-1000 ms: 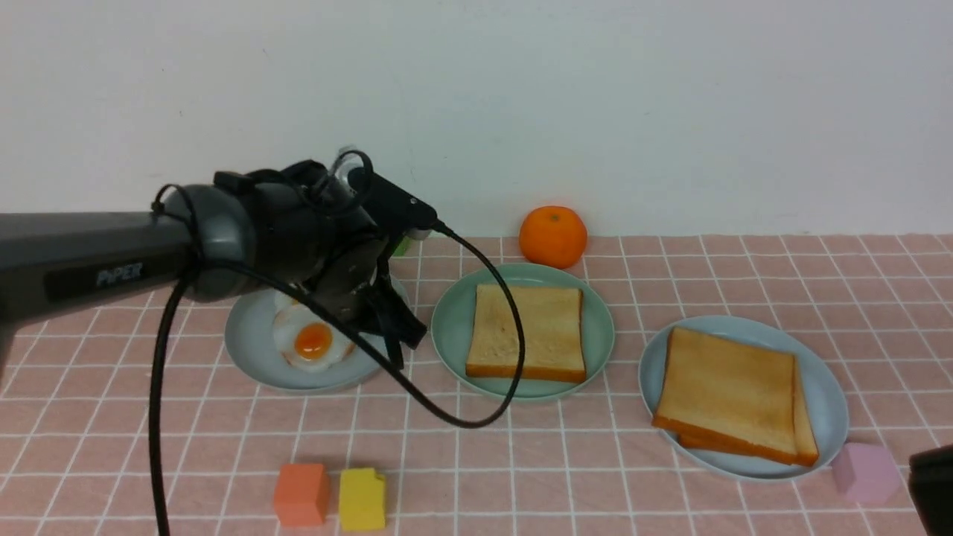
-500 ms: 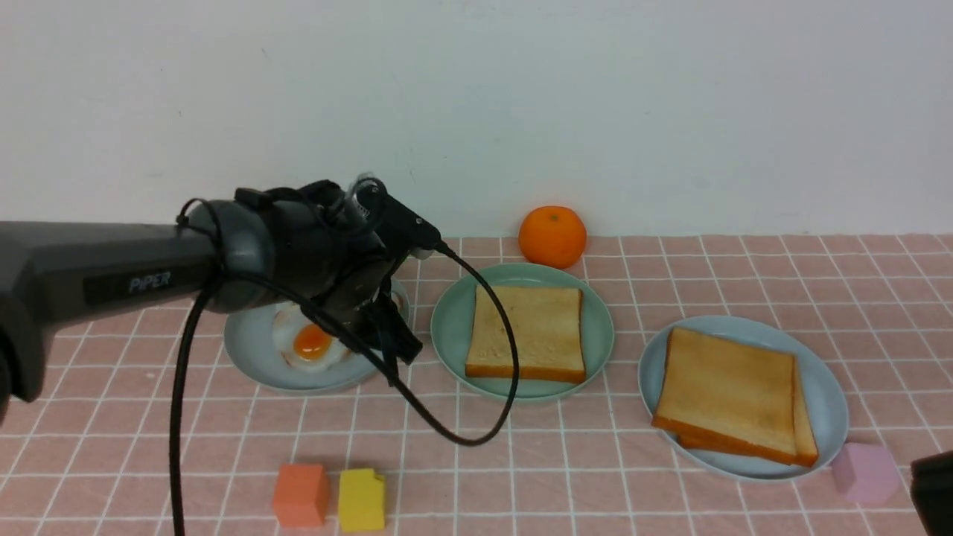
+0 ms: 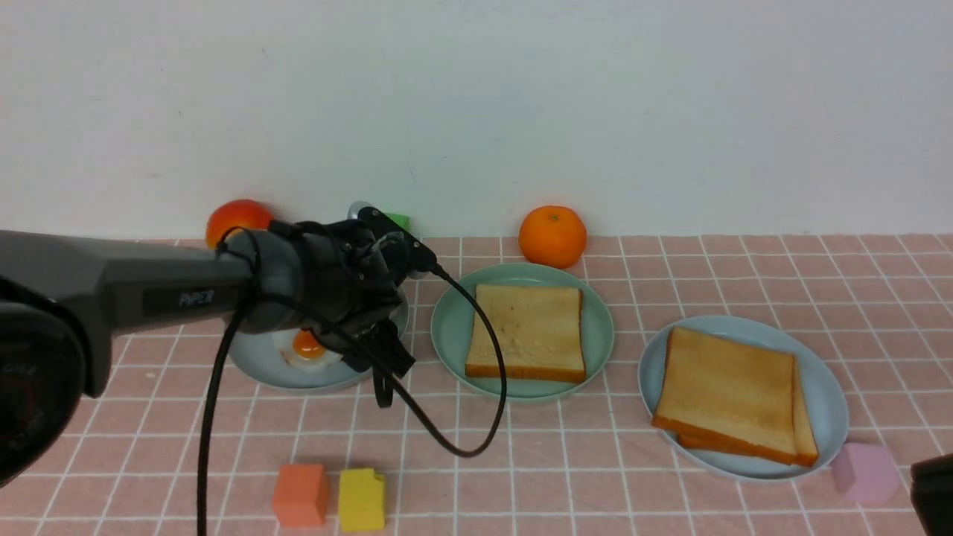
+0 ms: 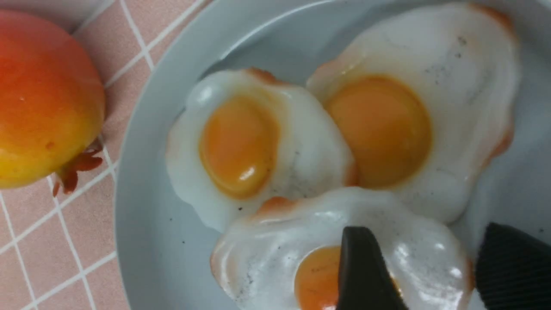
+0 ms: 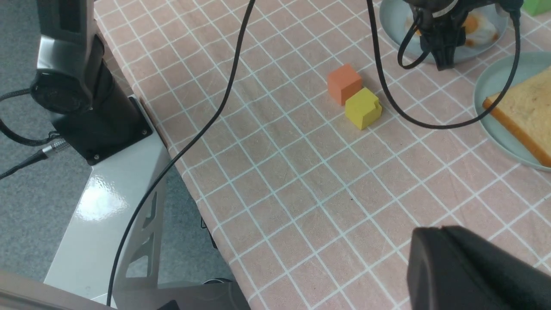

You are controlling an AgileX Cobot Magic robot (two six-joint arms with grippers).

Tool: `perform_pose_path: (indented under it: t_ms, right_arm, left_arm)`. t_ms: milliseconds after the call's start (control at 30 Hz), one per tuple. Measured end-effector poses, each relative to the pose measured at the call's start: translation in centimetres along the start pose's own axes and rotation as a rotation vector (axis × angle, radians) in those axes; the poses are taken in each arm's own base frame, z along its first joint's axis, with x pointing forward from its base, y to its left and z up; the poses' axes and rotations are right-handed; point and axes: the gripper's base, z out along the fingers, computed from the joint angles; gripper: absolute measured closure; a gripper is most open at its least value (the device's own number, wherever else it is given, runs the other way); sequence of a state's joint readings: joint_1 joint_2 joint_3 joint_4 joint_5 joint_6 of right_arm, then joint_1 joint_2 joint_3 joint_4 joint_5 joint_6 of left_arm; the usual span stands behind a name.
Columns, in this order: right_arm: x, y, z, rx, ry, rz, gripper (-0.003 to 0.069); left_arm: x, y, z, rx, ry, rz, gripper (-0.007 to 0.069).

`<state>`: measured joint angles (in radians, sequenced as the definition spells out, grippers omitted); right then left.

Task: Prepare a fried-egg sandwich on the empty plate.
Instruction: Grab a fried egg with your left arm

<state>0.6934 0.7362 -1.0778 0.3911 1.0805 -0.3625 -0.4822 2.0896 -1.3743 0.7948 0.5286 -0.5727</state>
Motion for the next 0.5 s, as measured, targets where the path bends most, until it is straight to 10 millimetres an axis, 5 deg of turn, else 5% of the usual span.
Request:
perform_pose_path:
  t_ms: [267, 500]
  right_arm:
    - [-0.01, 0.02, 0.00, -0.002, -0.001, 0.001, 0.0605]
    - [0.02, 0.00, 0.00, 0.000, 0.002, 0.000, 0.0602]
  left_arm:
    - [0.02, 0.00, 0.17, -0.014, 0.013, -0.002, 0.0235]
    - [0.21, -0.18, 0.27, 0.000, 0.032, -0.037, 0.0458]
